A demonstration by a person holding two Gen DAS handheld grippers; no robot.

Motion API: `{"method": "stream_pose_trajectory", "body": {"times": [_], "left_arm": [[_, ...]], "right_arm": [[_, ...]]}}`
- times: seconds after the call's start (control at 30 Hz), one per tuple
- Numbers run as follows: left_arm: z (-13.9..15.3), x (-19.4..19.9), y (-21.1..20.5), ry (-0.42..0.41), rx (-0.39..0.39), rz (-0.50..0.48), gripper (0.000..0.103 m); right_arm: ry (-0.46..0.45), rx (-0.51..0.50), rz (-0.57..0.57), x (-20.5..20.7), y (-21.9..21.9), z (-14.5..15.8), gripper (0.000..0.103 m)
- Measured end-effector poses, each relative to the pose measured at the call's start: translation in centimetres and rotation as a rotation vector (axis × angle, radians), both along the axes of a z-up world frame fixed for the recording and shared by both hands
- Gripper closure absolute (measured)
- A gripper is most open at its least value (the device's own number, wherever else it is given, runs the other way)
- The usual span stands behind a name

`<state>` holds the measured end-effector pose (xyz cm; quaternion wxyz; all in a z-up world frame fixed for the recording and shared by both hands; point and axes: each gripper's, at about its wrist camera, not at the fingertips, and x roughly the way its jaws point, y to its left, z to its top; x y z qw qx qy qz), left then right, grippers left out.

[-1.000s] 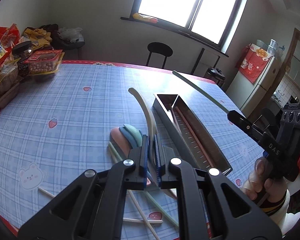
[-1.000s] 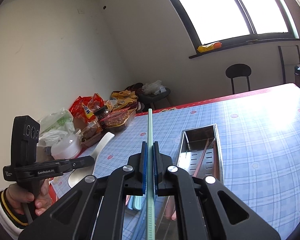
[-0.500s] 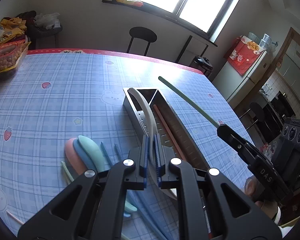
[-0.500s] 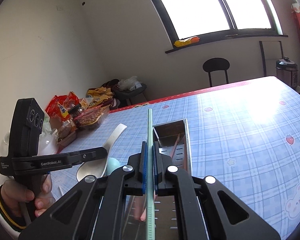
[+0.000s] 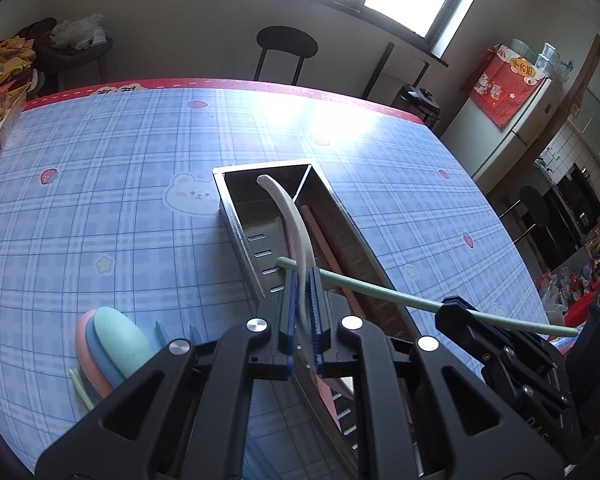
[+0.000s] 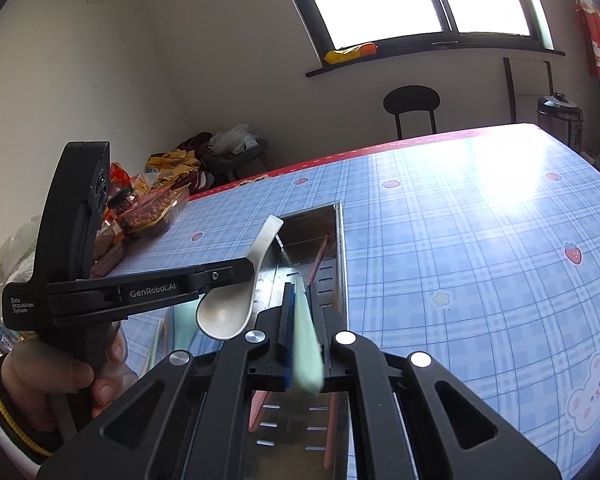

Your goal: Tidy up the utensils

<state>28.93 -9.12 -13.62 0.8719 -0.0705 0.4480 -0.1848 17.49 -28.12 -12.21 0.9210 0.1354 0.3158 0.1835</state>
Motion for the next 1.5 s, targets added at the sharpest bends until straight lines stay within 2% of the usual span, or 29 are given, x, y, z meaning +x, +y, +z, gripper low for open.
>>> {"method": "stream_pose_trajectory", "body": {"times": [0.13,0.37,0.47,0.57,0.77,0.87,0.93,1.0,1.1,1.17,1.23,1.3,1.37,1.5], "left_arm": [[-0.6,0.8,-0.4,0.008,0.018,0.011,0.092],[-1.6,2.0,-1.6,0.013,0.061,0.014,0.092],[-2.0,2.5,-2.0,0.014,0.087,0.023,0.092],[-2.1,2.9,-2.1,0.021,0.080,0.029,0.092],[-1.9,3.1,-2.2,0.011,0.095,0.027,0.092],[-1.5,3.1,-2.0,-0.001,0.090,0.026,0.092],[-0.9,2.7,-1.8,-0.020,0.091,0.022,0.091],[-0.2,2.1,-1.4,-0.041,0.092,0.014,0.085],[0.8,0.8,-0.4,-0.080,0.095,0.016,0.067],[1.5,-0.2,0.6,-0.105,0.094,0.028,0.049],[2.1,-1.5,1.7,-0.129,0.100,0.043,0.043],[2.5,-2.7,3.0,-0.128,0.100,0.050,0.042],[2.9,-4.2,4.6,-0.142,0.086,0.069,0.005],[4.1,-8.1,7.9,-0.205,0.064,0.102,0.006]], "right_arm": [[0.005,-0.022,-0.016,0.3,-0.1,-0.3,0.097],[-0.021,-0.140,-0.029,0.4,1.3,-0.4,0.097],[0.001,-0.178,-0.013,0.8,2.0,-0.9,0.097],[0.043,-0.159,0.017,1.1,2.2,-1.6,0.097],[0.051,-0.116,0.040,1.0,2.3,-1.3,0.096],[0.048,-0.108,0.028,0.8,2.1,-1.1,0.087],[0.036,-0.103,0.011,0.6,1.7,-0.8,0.068],[0.026,-0.102,0.004,0.5,1.4,-0.5,0.057],[0.018,-0.108,-0.003,0.3,1.4,-0.3,0.040],[0.014,-0.108,-0.009,0.1,1.4,-0.2,0.029],[0.009,-0.109,-0.014,0.0,1.5,-0.1,0.016],[0.012,-0.113,-0.020,-0.1,1.6,0.0,0.009],[0.010,-0.116,-0.017,-0.2,1.7,0.2,0.006],[0.009,-0.134,0.012,-0.4,2.9,0.1,0.006]]}}
